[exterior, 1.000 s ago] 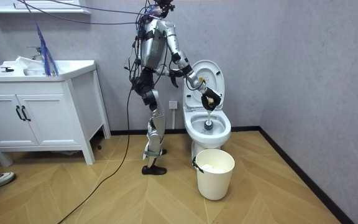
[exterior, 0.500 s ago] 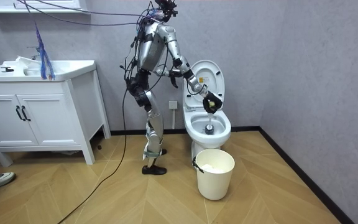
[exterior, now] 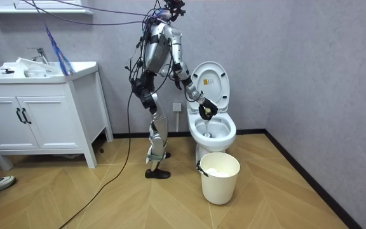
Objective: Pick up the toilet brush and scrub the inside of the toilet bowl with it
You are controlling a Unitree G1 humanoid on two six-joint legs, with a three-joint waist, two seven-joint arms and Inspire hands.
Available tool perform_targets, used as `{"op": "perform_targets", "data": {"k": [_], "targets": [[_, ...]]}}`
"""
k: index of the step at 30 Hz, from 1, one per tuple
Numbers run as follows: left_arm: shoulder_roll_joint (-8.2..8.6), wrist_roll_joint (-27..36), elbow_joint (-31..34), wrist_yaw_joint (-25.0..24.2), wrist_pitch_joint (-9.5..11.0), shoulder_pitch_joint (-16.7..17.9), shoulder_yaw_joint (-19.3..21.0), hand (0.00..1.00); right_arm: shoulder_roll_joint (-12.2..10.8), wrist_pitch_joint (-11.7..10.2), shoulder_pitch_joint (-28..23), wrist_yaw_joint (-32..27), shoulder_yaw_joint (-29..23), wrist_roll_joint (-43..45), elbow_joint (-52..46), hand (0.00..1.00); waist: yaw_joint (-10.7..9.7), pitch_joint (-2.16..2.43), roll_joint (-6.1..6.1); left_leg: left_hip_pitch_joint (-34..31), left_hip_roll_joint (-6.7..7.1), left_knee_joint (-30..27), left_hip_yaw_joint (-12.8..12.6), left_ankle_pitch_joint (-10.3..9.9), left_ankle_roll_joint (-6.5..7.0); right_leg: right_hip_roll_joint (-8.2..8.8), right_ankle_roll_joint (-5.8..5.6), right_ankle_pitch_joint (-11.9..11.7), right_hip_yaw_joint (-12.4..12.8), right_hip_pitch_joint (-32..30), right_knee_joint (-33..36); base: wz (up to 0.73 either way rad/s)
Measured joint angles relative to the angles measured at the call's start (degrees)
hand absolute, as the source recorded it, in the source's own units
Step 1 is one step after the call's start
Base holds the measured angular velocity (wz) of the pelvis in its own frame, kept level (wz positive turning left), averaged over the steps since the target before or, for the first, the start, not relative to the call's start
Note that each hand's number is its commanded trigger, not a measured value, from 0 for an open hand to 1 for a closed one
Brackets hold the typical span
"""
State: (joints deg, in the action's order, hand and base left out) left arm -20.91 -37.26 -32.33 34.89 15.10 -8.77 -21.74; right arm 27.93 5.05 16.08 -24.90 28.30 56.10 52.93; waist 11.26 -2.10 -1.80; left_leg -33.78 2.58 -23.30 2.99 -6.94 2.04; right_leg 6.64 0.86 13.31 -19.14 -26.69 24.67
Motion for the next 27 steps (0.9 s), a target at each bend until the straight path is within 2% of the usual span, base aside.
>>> {"op": "perform_targets", "data": {"k": [5,6,10,11,14,16,17,22,23,26,27], "targets": [[0.10,2.13,-0.20,0.46,-1.47,-0.39,-1.16,0.00,-0.48,-1.80,2.01,-1.21,-0.03,-8.49,4.19,1.00,-0.22,-0.19,0.18,0.74,-0.88,0.04,-2.62,0.00,0.03,0.39,0.05,0.17,0.63,0.16,0.78,-0.08],[0.01,1.87,0.16,0.56,-1.83,-0.63,-0.95,0.00,-0.59,-2.41,2.58,-1.21,-0.55,-10.02,4.82,1.00,-0.27,-0.57,0.79,0.57,-0.82,0.02,-2.80,0.02,0.05,0.76,0.03,0.50,1.36,-0.57,1.53,-0.05],[0.02,1.65,2.48,1.17,-3.39,-0.63,0.08,0.00,-0.58,-3.75,5.04,-1.16,-3.26,-10.26,4.91,1.00,-1.27,-1.14,1.82,-1.02,-0.50,-0.44,-3.11,0.25,0.36,1.51,0.11,1.12,1.80,-3.22,3.68,-0.02],[0.01,1.65,2.91,1.27,-3.54,-0.70,0.60,0.00,-0.56,-3.73,6.16,-1.16,-3.43,-9.48,4.54,1.00,-1.23,-1.39,2.26,-1.26,-0.51,-0.63,-3.76,0.27,0.41,1.87,0.21,1.29,2.07,-3.92,4.55,-0.11],[0.00,1.69,3.32,1.13,-3.85,-0.66,0.91,0.00,-0.62,-3.10,7.40,-0.95,-3.34,-6.03,2.34,1.00,-1.38,-1.46,2.38,-1.90,-0.76,-1.41,-4.19,0.26,0.42,1.93,0.34,1.34,2.08,-4.55,5.20,-0.05],[0.03,1.58,3.42,1.17,-4.34,-0.67,0.84,0.00,-0.62,-2.02,6.33,-0.15,-2.37,-3.62,-1.09,1.00,-1.60,-1.44,2.38,-1.86,-0.82,-1.41,-4.02,0.25,0.40,1.75,0.38,1.32,2.24,-4.55,5.17,0.00],[-0.05,1.60,3.54,1.17,-4.38,-0.55,1.06,0.00,-0.63,-0.92,4.09,1.01,-2.19,-2.28,-5.41,1.00,-1.55,-1.41,2.32,-1.90,-0.88,-1.34,-4.12,0.23,0.39,1.59,0.41,1.30,2.23,-4.53,5.03,0.00],[0.00,1.97,4.21,2.30,-5.13,0.89,0.38,0.00,-0.90,4.87,-3.60,6.48,-0.35,-1.49,-19.71,1.00,-1.58,-0.97,1.68,-1.75,-1.13,-1.33,-4.13,0.13,0.24,0.28,0.61,0.56,2.04,-3.63,3.68,-0.04],[0.11,1.98,4.21,2.32,-5.29,1.21,0.05,0.00,-0.89,6.32,-5.13,7.87,-0.40,-1.38,-23.16,1.00,-1.63,-0.62,1.21,-1.69,-1.18,-1.29,-3.97,0.12,0.23,0.18,0.64,0.50,1.89,-3.41,3.34,0.00],[0.34,2.83,4.28,2.74,-6.04,3.37,-1.24,0.00,-0.98,9.34,-9.25,11.45,-0.38,-0.09,-30.43,1.00,-1.63,1.03,0.34,-1.03,-1.56,-0.41,-4.25,0.13,0.21,-0.09,0.65,0.29,1.94,-2.97,2.61,-0.05],[0.48,2.94,4.29,3.01,-6.39,3.97,-1.52,0.00,-0.98,10.18,-10.75,12.86,-0.37,0.85,-33.08,1.00,-1.62,1.29,-0.06,-0.43,-1.77,-0.13,-4.43,0.10,0.14,-0.47,0.77,-0.14,1.90,-2.20,1.63,-0.12]]}}
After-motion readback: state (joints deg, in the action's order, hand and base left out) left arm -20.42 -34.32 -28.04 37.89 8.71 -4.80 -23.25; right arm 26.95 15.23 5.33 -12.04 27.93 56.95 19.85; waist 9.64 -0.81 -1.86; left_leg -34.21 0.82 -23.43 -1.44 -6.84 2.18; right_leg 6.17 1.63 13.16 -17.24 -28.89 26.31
